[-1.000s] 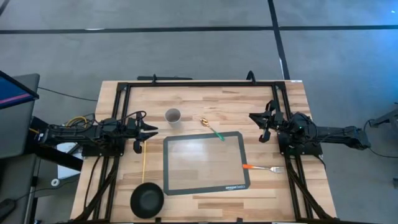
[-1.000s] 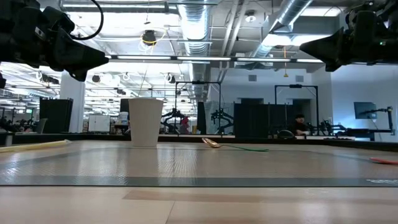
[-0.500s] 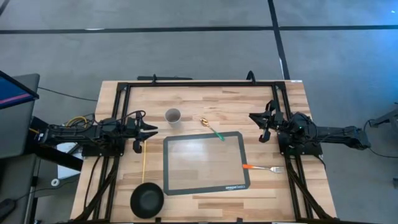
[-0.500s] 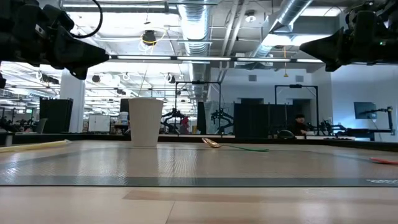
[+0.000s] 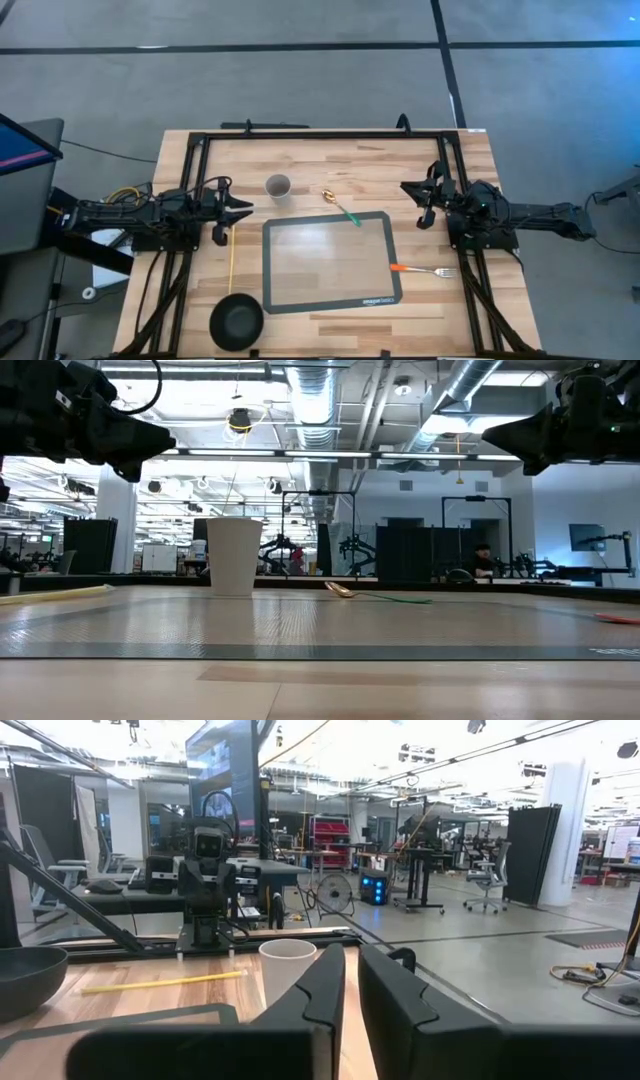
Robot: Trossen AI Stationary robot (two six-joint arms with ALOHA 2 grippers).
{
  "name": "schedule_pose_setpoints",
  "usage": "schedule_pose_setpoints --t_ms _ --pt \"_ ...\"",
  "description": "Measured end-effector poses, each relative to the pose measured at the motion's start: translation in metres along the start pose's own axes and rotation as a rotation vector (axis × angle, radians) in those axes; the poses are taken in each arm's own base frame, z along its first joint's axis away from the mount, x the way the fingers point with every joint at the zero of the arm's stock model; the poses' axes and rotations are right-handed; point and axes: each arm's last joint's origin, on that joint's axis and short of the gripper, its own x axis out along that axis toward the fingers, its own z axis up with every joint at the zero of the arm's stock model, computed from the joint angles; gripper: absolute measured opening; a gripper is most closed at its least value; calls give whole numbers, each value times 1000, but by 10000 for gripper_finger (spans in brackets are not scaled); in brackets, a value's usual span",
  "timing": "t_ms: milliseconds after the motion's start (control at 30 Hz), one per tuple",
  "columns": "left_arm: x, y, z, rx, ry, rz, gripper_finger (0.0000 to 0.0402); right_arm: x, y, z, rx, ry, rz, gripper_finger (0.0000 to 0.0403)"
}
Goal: Pick & Place Utensil
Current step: Put the black bowl on the transparent mat
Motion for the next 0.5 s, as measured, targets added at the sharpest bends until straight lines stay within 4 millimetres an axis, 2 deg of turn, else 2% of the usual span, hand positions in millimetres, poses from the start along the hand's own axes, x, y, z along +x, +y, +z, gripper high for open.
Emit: schedule_pose_setpoints --t_ms 167,300,500 --pt "0 2 9 -8 -89 41 97 0 0 0 -4 -5 0 28" --pt "-2 3 22 -99 -207 73 97 0 0 2 -57 -17 -1 25" --pt "0 2 71 -41 -276 123 97 0 0 5 -25 -55 -2 21"
